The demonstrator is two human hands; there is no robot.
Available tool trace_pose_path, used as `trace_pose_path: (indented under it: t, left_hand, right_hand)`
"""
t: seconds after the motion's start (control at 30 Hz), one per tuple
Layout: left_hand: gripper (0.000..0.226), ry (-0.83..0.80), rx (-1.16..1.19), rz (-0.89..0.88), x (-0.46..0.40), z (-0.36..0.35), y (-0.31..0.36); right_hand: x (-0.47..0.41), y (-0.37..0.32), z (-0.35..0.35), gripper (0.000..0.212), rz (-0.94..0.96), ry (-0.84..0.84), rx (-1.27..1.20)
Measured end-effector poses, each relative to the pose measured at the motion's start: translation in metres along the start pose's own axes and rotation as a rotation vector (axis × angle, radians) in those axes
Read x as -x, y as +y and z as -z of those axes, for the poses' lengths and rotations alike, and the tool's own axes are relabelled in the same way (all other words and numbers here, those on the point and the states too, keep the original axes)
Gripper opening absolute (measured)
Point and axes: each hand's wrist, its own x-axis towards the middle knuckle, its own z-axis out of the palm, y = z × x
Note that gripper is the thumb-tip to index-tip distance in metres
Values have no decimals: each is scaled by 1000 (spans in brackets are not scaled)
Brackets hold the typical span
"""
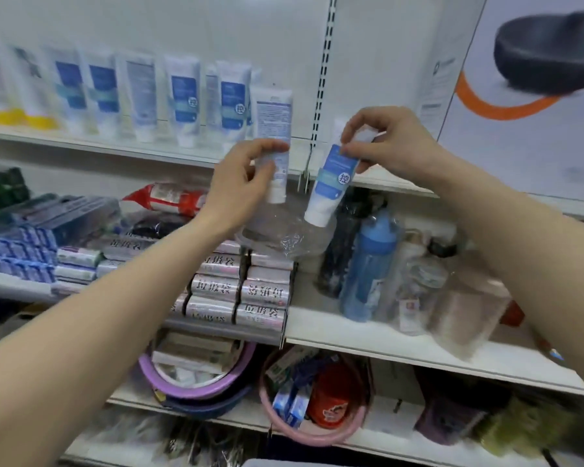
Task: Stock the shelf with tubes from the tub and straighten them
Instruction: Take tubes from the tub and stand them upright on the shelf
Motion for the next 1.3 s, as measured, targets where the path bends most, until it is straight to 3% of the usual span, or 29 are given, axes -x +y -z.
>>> trace_pose_path:
  t: [0.37,1.3]
  left_hand:
    - [41,-50,-142,-41,-88,1,-40]
    - [32,-34,-171,-95,-110,-24,-71]
  right_hand:
    - [-96,-8,11,12,-22,339,86]
    - [-187,41,-78,17,3,356,268]
